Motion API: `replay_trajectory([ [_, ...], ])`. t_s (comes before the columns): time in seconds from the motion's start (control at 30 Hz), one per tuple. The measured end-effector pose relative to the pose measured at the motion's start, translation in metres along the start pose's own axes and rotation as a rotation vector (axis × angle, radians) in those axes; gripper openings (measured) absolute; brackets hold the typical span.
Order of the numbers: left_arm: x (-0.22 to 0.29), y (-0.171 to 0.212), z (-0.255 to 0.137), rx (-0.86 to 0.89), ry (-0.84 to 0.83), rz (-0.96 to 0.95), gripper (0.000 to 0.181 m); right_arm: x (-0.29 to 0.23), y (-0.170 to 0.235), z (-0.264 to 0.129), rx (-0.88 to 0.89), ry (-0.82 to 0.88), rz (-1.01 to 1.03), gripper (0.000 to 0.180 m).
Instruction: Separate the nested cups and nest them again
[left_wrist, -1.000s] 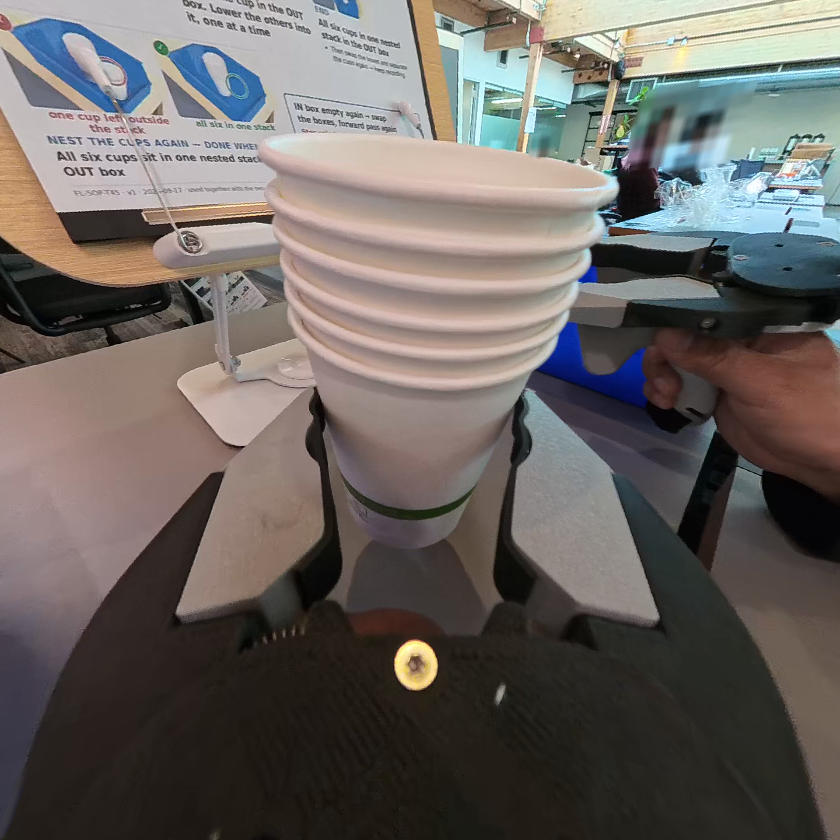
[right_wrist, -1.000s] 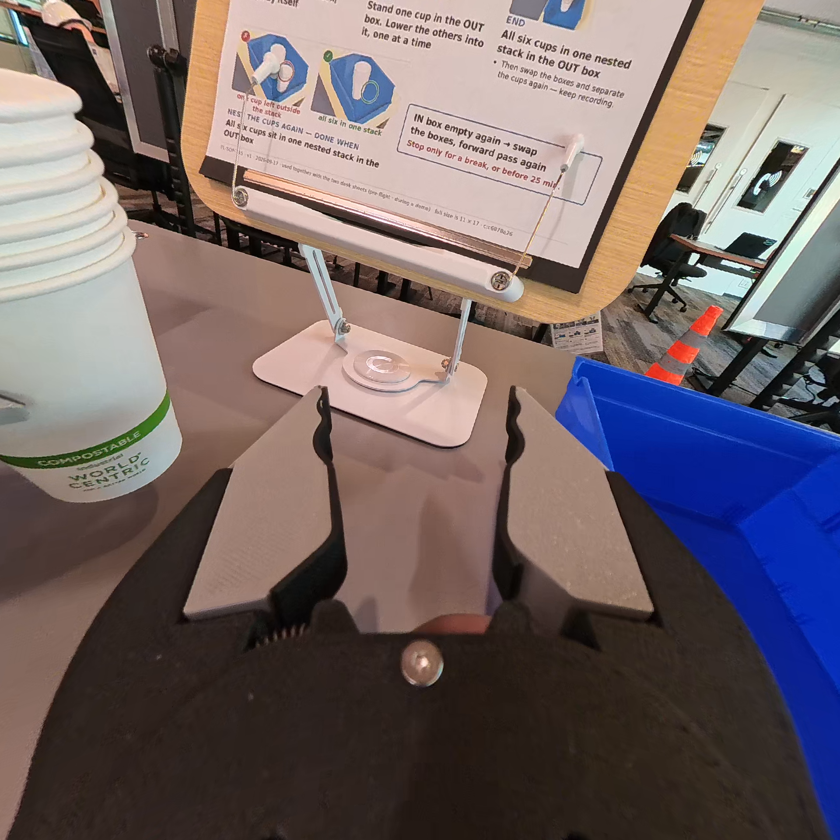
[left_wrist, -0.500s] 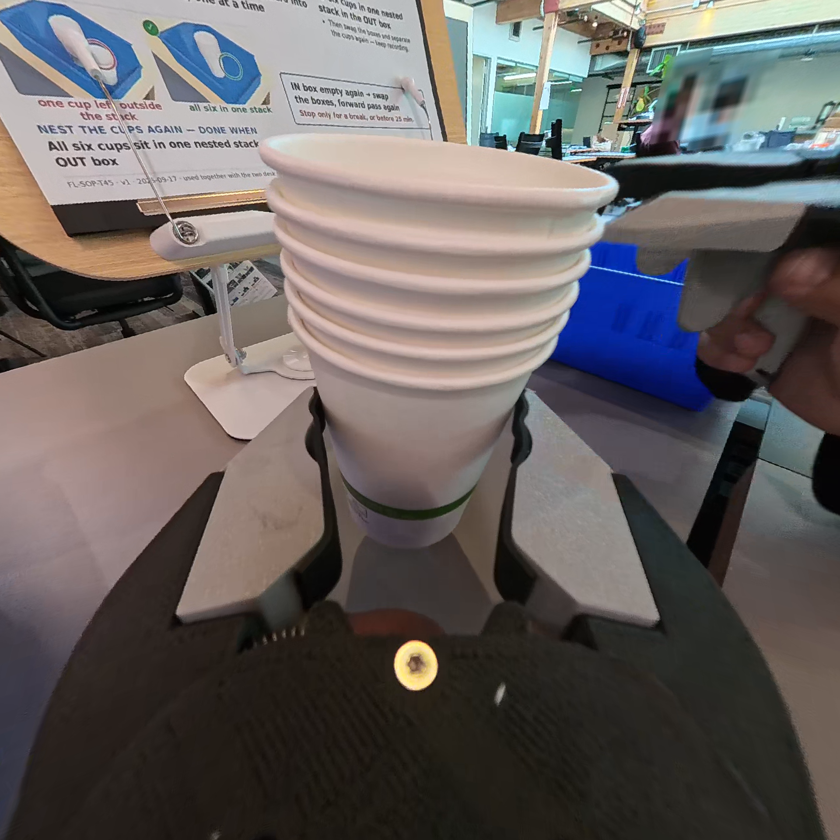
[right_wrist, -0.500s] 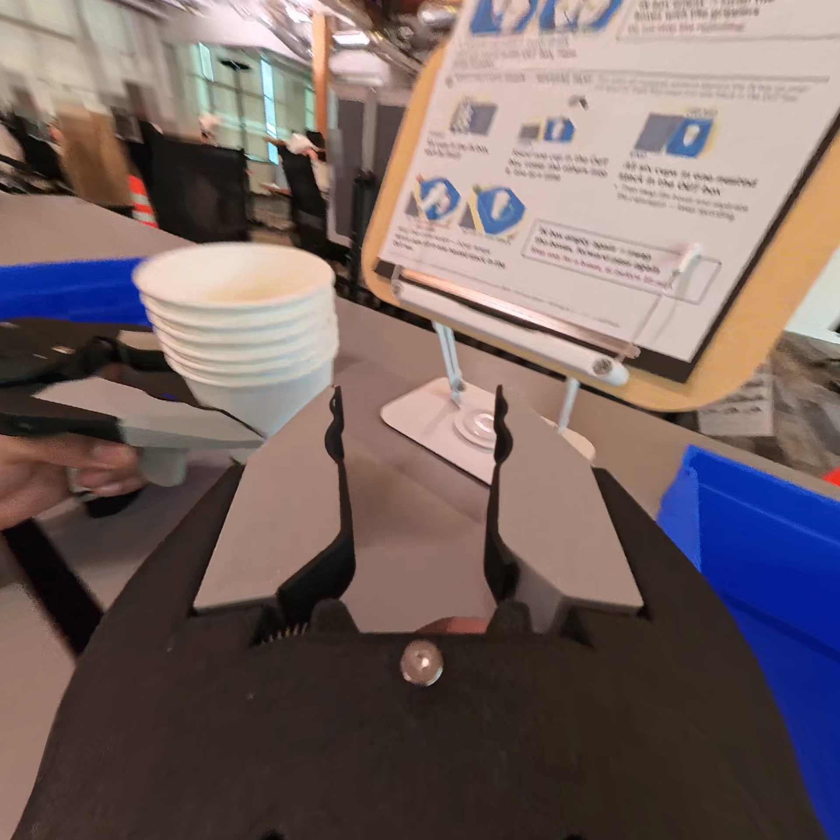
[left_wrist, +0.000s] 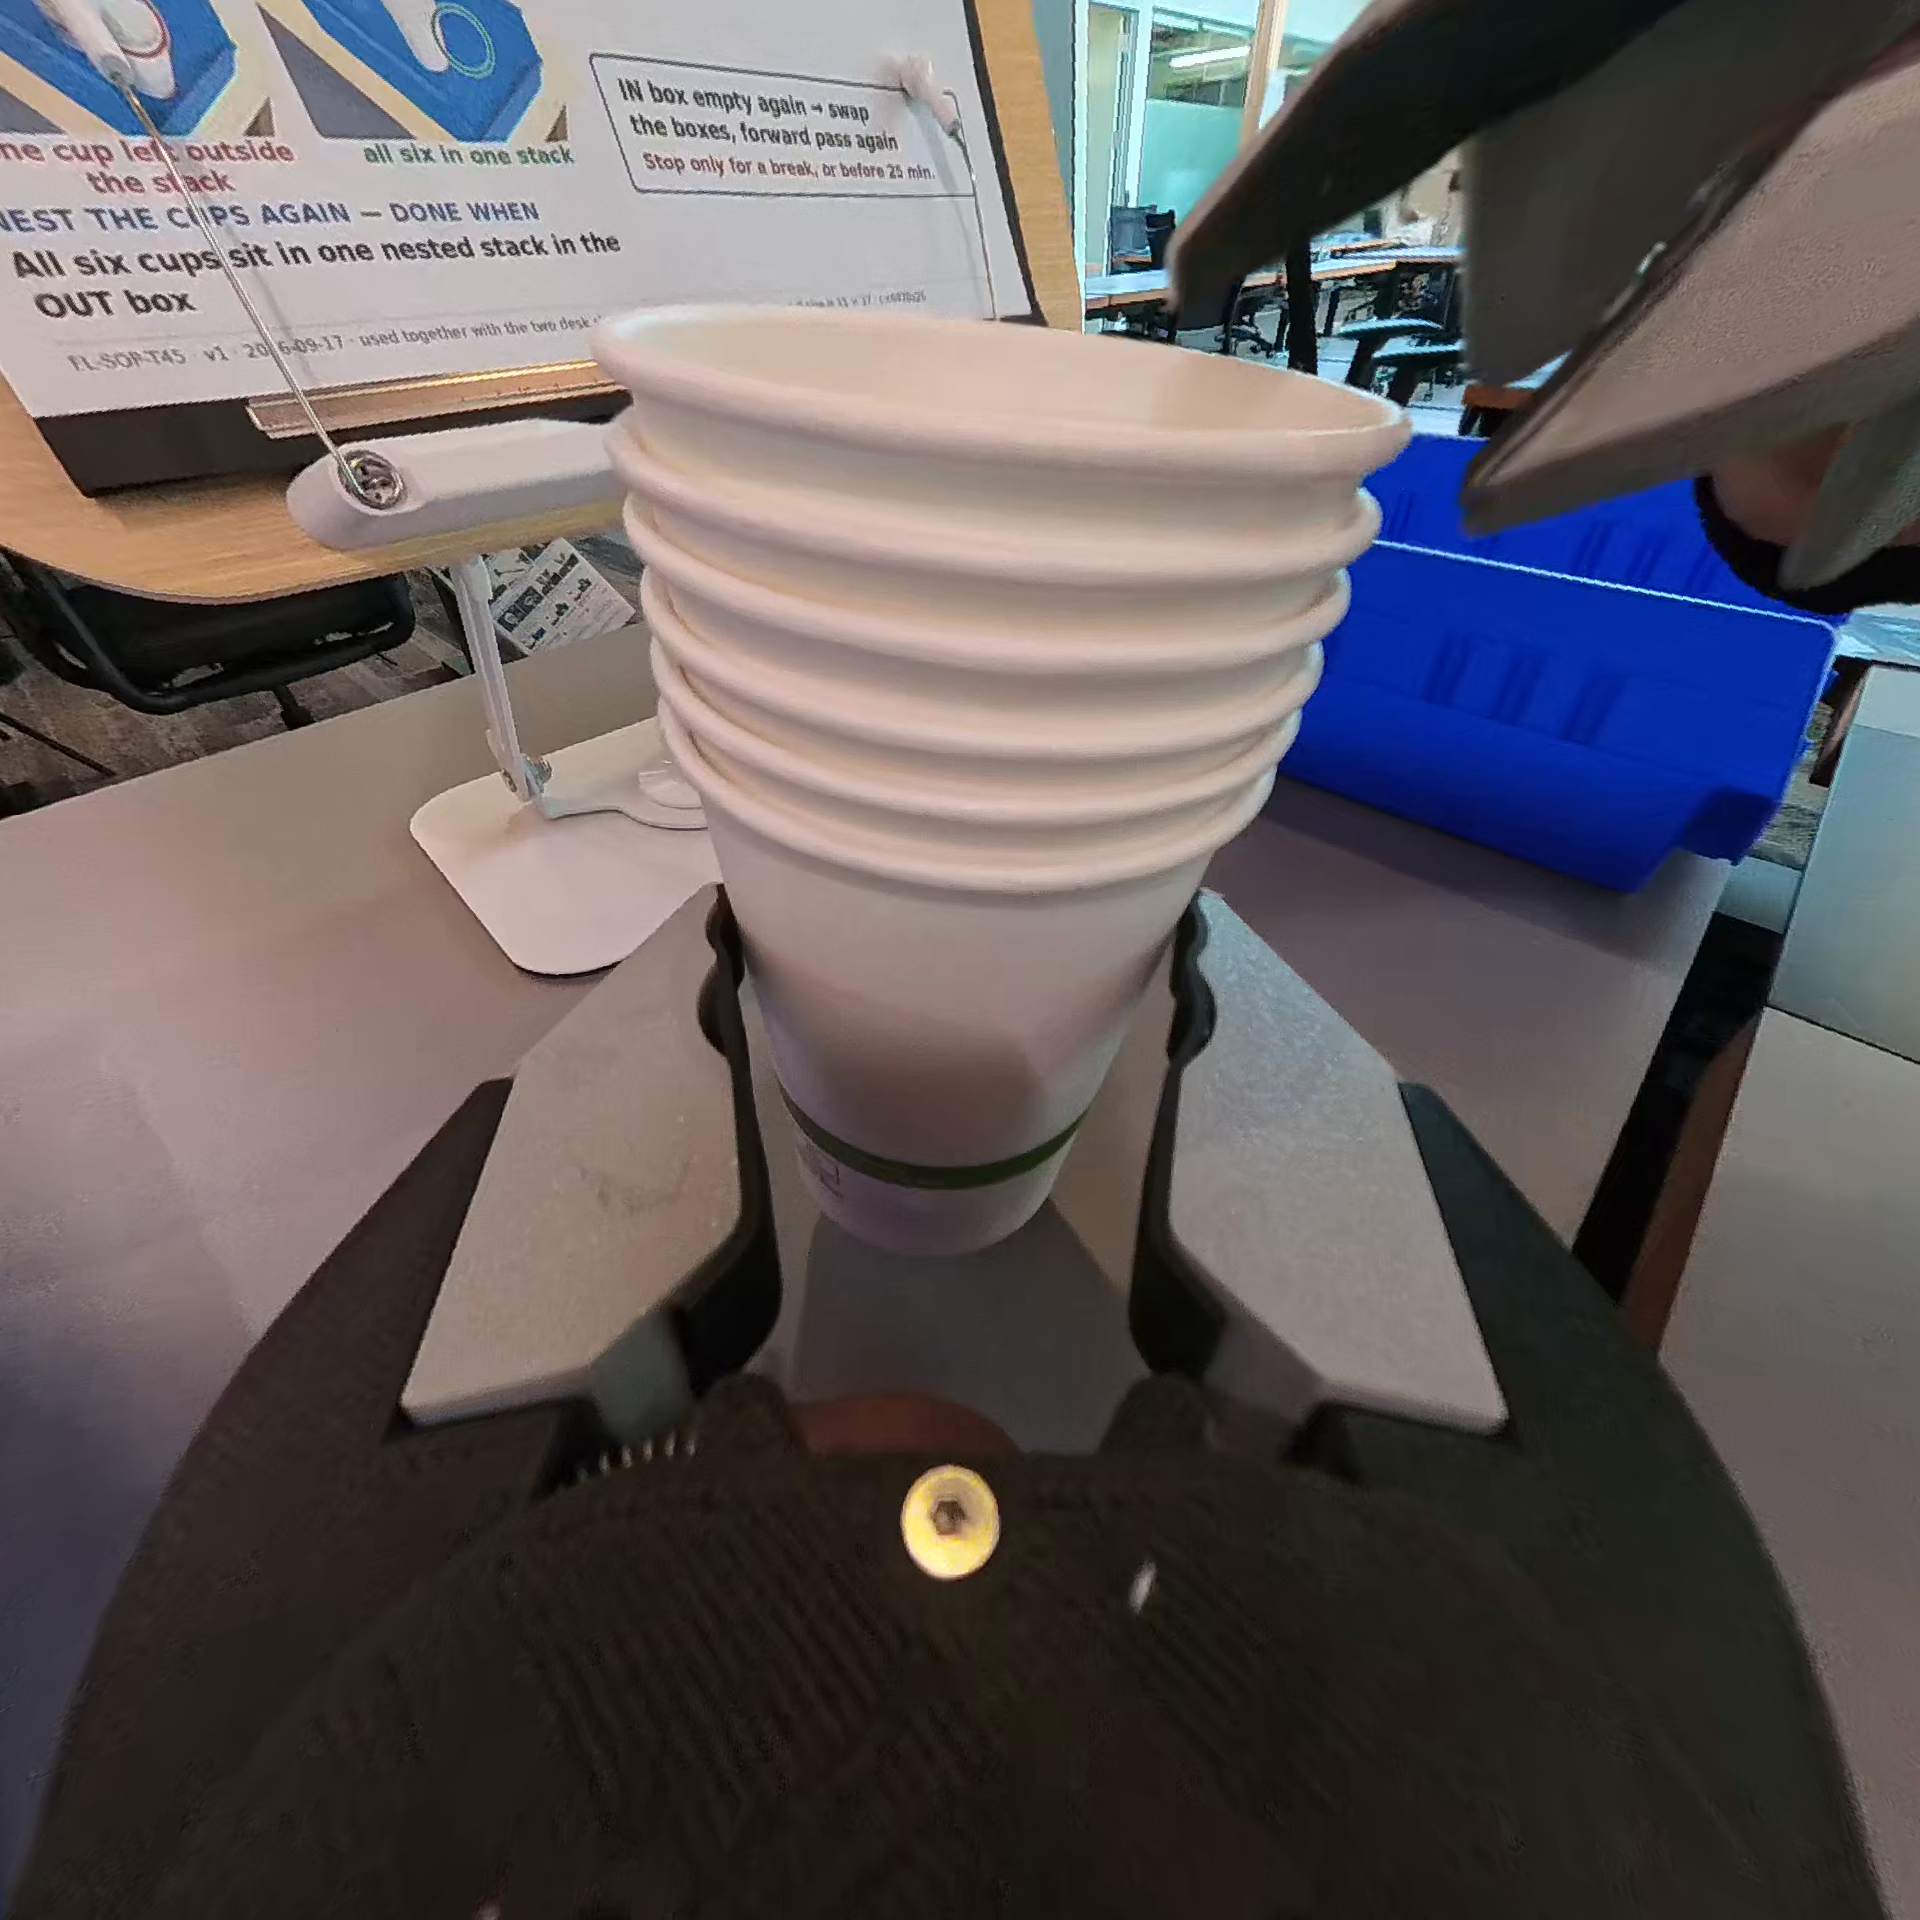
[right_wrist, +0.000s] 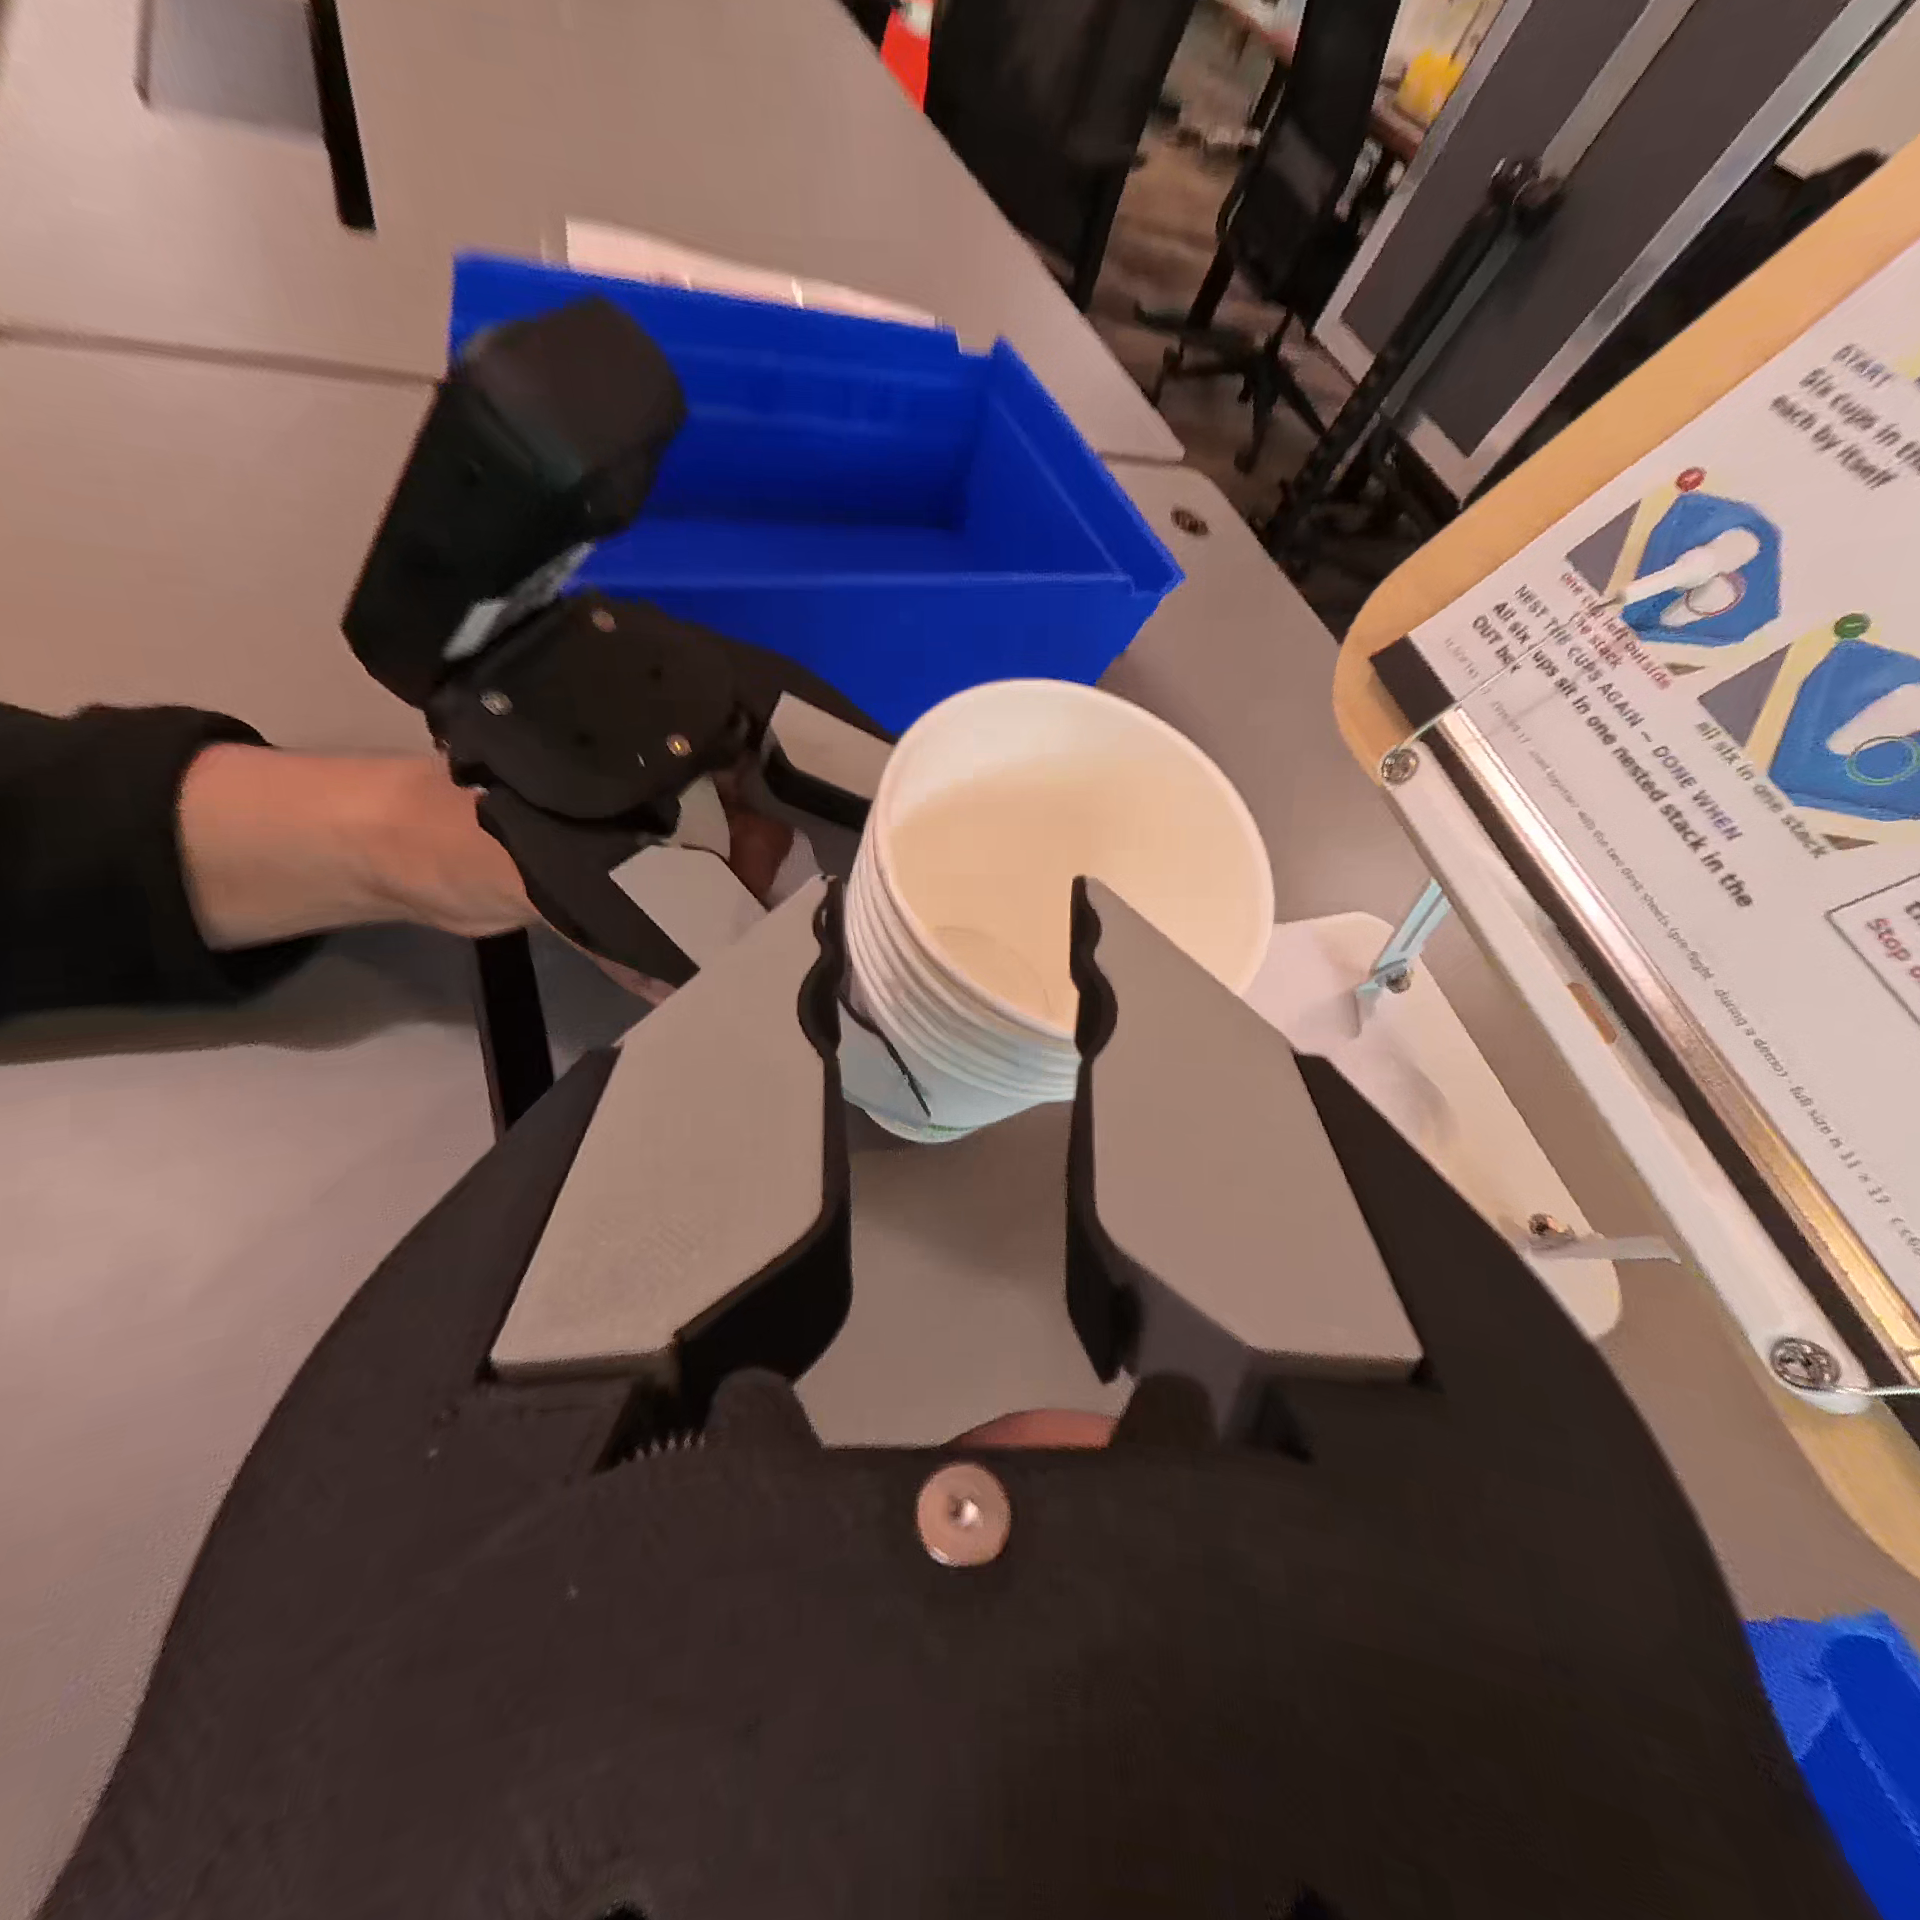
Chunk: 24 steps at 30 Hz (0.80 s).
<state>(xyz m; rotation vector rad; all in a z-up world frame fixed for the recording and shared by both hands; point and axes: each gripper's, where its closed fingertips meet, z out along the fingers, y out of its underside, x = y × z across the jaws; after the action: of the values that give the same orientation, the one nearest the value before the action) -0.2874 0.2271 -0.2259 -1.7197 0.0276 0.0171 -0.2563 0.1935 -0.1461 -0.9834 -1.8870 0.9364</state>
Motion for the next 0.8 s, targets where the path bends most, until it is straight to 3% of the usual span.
replay_trajectory([
  [0.07,0.000,-0.002,-0.001,0.006,0.000,-0.001,0.082,-0.001,0.006,0.007,-0.045,0.006,-0.017,0.039],
  [0.23,-0.002,0.001,0.000,-0.001,0.004,-0.021,0.082,-0.007,0.005,0.010,-0.041,-0.012,-0.043,0.010],
  [0.8,0.009,0.005,0.003,-0.019,0.046,0.015,0.081,-0.008,-0.004,0.002,-0.021,-0.055,0.045,0.000],
])
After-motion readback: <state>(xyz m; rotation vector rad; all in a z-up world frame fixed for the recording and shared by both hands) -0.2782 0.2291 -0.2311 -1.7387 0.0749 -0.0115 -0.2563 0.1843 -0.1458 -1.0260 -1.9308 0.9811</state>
